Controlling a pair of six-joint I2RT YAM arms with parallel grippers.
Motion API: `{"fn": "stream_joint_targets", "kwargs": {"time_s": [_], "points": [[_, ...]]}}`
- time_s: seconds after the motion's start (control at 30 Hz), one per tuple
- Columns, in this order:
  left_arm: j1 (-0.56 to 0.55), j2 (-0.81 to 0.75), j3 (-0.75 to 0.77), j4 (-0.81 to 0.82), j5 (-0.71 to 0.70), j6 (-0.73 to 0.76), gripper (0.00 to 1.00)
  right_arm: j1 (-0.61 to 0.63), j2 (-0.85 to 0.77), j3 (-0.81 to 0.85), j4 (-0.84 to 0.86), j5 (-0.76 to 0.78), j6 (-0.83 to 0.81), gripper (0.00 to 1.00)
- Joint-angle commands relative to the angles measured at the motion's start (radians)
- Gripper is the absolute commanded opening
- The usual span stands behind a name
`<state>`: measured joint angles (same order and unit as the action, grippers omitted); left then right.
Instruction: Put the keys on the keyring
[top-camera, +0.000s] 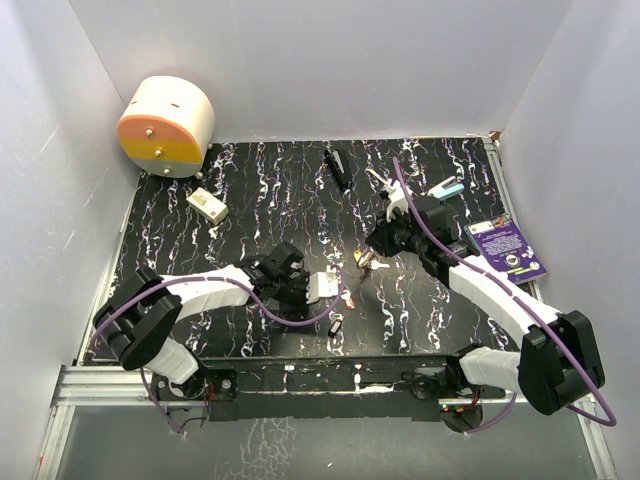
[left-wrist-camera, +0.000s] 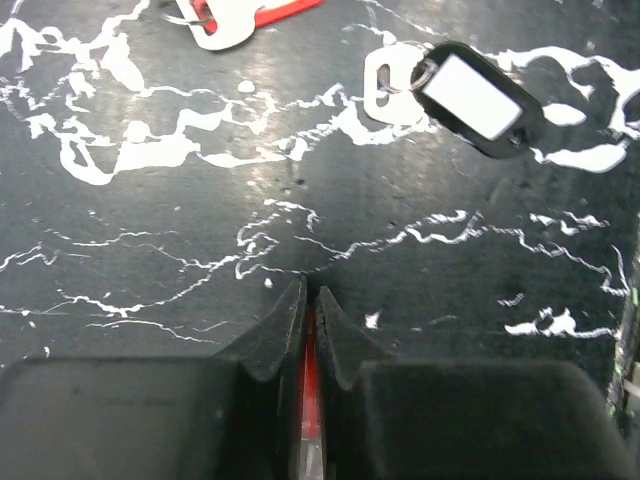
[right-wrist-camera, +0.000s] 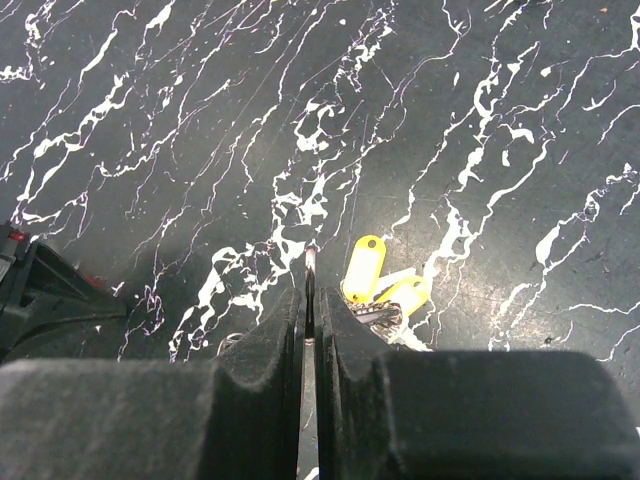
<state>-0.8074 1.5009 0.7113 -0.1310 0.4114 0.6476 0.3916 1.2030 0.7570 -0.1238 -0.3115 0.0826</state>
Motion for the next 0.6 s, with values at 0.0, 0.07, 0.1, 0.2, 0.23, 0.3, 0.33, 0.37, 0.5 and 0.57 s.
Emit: {"fn": "stream_joint_targets", "kwargs": {"time_s": [0.0,0.07,0.1,0.2,0.23,0.3,0.33,0.37,0.5,0.57], "points": [[-0.004,0.039,0.010,0.058,-0.118,-0.028,0.00,-0.003,-0.020,0.013,0.088,0.011,0.012,0.08],[0.004,0.046,0.028,0.096,-0.146,-0.045,0.00,-0.004,-0.016,0.014,0.088,0.016,0.014,0.08],[0.010,0.045,0.037,0.114,-0.148,-0.051,0.00,-0.004,-0.014,0.014,0.088,0.018,0.015,0.08],[0.045,0.044,0.070,0.168,-0.140,-0.087,0.00,-0.004,-0.014,0.014,0.088,0.025,0.019,0.08],[0.061,0.048,0.088,0.173,-0.123,-0.098,0.00,-0.003,-0.015,0.014,0.089,0.027,0.018,0.08],[0.096,0.066,0.136,0.165,-0.073,-0.123,0.00,-0.004,-0.015,0.016,0.089,0.034,0.020,0.08],[0.111,0.079,0.158,0.159,-0.045,-0.133,0.00,-0.004,-0.016,0.017,0.089,0.035,0.020,0.08],[0.124,0.102,0.177,0.154,-0.024,-0.142,0.00,-0.004,-0.016,0.018,0.089,0.035,0.021,0.08],[0.215,0.174,0.234,0.164,0.033,-0.180,0.39,-0.005,-0.018,0.016,0.090,0.041,0.023,0.08],[0.282,0.183,0.267,0.161,0.086,-0.220,0.63,-0.005,-0.019,0.015,0.088,0.041,0.023,0.08]]}}
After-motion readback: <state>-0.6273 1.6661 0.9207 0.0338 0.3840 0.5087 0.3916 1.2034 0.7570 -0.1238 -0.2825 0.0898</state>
